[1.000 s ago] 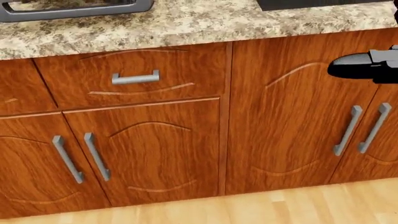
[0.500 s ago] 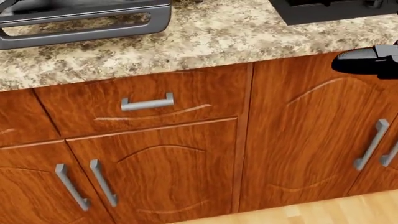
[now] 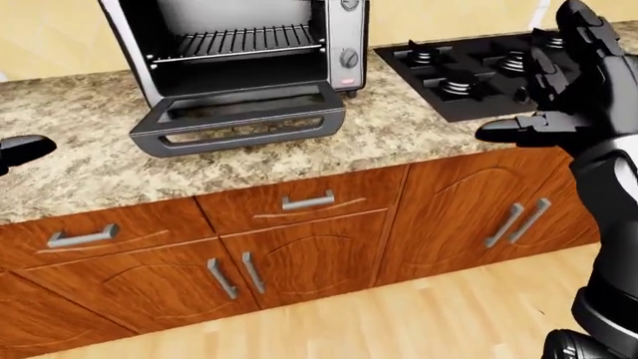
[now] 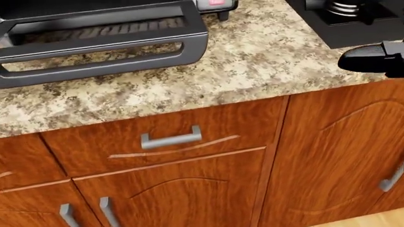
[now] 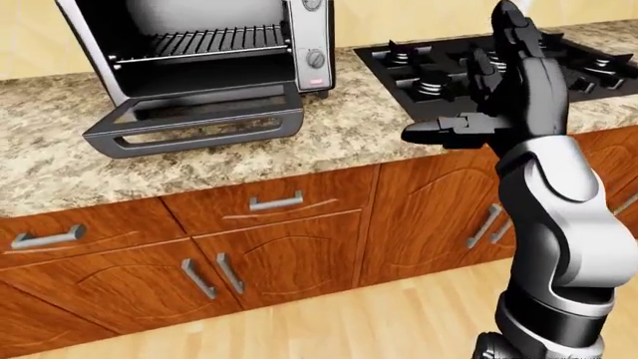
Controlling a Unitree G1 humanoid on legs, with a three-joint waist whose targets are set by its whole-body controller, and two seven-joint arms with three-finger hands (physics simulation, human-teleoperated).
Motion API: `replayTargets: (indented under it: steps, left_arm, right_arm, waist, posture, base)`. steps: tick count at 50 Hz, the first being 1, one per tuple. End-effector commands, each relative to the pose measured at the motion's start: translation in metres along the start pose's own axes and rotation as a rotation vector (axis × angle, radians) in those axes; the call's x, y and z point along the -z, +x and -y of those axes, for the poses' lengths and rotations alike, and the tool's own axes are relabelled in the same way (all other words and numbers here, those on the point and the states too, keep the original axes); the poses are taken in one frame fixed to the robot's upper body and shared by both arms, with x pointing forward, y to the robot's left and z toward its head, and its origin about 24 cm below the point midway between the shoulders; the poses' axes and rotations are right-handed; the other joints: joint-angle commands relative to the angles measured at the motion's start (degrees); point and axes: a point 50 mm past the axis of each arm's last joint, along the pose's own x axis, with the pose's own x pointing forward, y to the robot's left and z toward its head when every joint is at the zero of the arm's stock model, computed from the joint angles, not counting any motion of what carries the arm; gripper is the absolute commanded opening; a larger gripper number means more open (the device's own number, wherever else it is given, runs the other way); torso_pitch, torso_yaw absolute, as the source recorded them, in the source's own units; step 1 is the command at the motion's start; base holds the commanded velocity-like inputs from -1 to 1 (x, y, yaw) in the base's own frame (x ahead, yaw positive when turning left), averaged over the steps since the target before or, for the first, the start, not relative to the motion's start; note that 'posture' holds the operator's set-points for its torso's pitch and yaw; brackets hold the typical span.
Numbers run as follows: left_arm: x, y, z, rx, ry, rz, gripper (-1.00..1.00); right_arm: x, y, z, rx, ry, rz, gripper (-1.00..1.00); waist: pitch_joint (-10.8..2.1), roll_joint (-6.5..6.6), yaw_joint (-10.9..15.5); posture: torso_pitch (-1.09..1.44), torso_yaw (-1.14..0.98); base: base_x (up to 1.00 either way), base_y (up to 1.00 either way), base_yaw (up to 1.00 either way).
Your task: Close the toaster oven door.
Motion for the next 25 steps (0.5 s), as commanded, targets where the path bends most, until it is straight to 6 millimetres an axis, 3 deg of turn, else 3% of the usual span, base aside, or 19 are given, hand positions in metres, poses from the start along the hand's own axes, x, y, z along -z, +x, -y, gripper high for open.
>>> replayTargets:
  steps: [1,2,3,5,8,16,18,20,21,23,25]
  left_arm:
    - [-0.0173,0.0003,-0.0019,-0.009,0.009,0.075,1.00]
    - [-0.0173,0.0000,-0.0022,-0.009,0.008,0.075,1.00]
    - [-0.0169,-0.0004,-0.0025,-0.008,0.010,0.075,1.00]
    - [-0.0163,-0.0007,-0.0028,-0.008,0.011,0.074,1.00]
    - [-0.0167,-0.0010,-0.0027,-0.008,0.011,0.075,1.00]
    - [-0.0168,-0.0014,-0.0034,-0.009,0.014,0.076,1.00]
    - [-0.0172,-0.0011,-0.0035,-0.010,0.014,0.077,1.00]
    - [-0.0178,-0.0008,-0.0035,-0.010,0.015,0.077,1.00]
    - [-0.0176,-0.0009,-0.0035,-0.009,0.016,0.077,1.00]
    - [-0.0177,-0.0009,-0.0037,-0.009,0.015,0.078,1.00]
    - [-0.0182,-0.0003,-0.0040,-0.010,0.014,0.079,1.00]
  right_arm:
    - [-0.0131,0.0002,-0.0022,-0.013,-0.005,0.064,1.00]
    - [-0.0132,0.0005,-0.0018,-0.013,-0.006,0.064,1.00]
    - [-0.0130,0.0000,-0.0018,-0.013,-0.006,0.065,1.00]
    - [-0.0121,-0.0011,-0.0014,-0.013,-0.008,0.064,1.00]
    - [-0.0124,-0.0011,-0.0010,-0.012,-0.009,0.065,1.00]
    - [-0.0127,-0.0007,-0.0013,-0.015,-0.009,0.067,1.00]
    - [-0.0125,-0.0004,-0.0013,-0.015,-0.009,0.067,1.00]
    - [-0.0121,-0.0006,-0.0015,-0.015,-0.009,0.067,1.00]
    - [-0.0120,-0.0005,-0.0017,-0.016,-0.010,0.067,1.00]
    - [-0.0122,-0.0002,-0.0015,-0.015,-0.010,0.068,1.00]
    - [-0.0123,0.0000,-0.0009,-0.014,-0.009,0.068,1.00]
  waist:
    - [-0.96,0.69,0.1]
    - [-1.82,3.07,0.1]
    - [-2.75,3.98,0.1]
    - [-0.80,3.01,0.7]
    - [-1.49,2.27,1.2]
    - [-1.24,-1.59,1.8]
    - [-1.44,-2.96,2.1]
    - [-1.97,-5.25,2.3]
    - [-1.51,-3.31,2.1]
    - [-1.06,-4.43,1.8]
    - [-1.50,-3.87,1.2]
  posture:
    - [0.00,0.00]
    - [0.00,0.00]
    - [0.00,0.00]
    - [0.00,0.00]
    - [0.00,0.00]
    - [0.00,0.00]
    - [0.00,0.00]
    - [0.00,0.00]
    - [0.00,0.00]
    - [0.00,0.00]
    - [0.00,0.00]
  base:
    - [0.20,0.26,0.00]
    - [0.21,0.26,0.00]
    - [0.19,0.26,0.00]
    - [0.20,0.15,0.00]
    - [0.20,0.08,0.00]
    - [0.20,0.08,0.00]
    - [0.20,0.07,0.00]
    - [0.20,0.06,0.00]
    - [0.20,0.06,0.00]
    - [0.20,0.06,0.00]
    - [0.20,0.04,0.00]
